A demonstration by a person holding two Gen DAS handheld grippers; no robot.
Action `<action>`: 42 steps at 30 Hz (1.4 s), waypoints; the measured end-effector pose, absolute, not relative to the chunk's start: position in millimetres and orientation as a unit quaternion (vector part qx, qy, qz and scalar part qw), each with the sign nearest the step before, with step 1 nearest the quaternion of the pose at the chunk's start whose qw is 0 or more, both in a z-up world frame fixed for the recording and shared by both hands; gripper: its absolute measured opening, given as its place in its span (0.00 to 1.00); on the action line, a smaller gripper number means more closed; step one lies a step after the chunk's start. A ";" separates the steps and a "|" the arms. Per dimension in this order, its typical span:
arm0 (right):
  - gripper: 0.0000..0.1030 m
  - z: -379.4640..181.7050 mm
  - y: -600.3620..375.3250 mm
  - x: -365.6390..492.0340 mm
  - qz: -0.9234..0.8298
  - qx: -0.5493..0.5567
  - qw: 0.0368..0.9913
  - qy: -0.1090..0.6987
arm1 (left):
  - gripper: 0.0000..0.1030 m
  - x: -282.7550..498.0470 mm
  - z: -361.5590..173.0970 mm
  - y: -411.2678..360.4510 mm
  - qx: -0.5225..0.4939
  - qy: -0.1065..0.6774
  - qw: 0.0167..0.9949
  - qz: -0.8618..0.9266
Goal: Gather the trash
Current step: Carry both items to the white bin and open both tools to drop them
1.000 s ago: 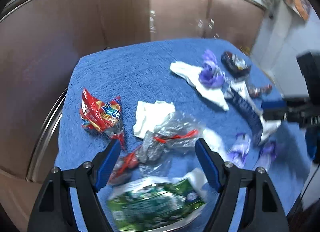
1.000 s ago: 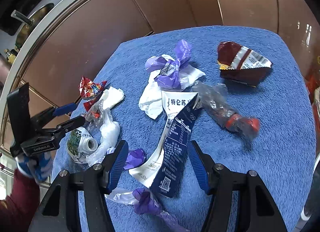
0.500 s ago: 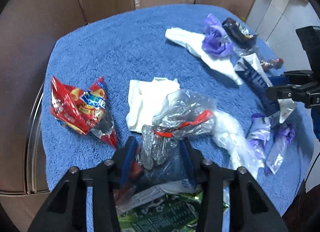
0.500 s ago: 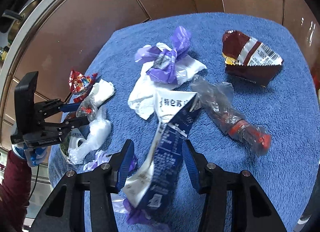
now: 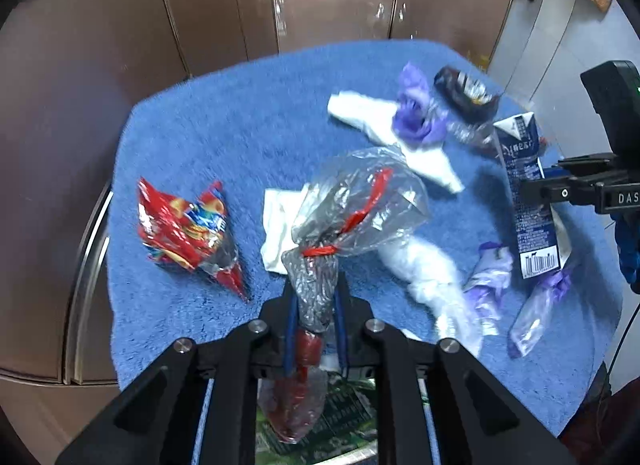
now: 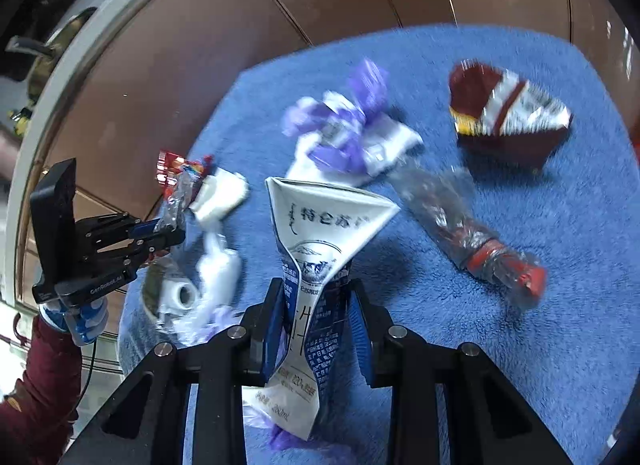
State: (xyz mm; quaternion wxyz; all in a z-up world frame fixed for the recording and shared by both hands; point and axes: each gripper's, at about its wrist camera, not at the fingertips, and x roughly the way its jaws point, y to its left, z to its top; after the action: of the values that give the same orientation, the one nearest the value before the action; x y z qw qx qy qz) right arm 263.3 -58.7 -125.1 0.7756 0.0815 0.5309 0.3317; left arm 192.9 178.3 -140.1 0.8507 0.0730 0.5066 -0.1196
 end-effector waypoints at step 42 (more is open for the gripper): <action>0.23 -143.0 -440.5 174.0 -0.166 0.086 0.908 0.375 | 0.18 301.7 -139.8 -393.7 0.071 0.517 0.744 -0.418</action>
State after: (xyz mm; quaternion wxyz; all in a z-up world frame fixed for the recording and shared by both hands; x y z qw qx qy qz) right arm 174.0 -440.5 -143.0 0.9080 0.0858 0.3749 -0.1660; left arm 301.7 -393.7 -139.8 0.7439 0.0714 0.5165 -0.4179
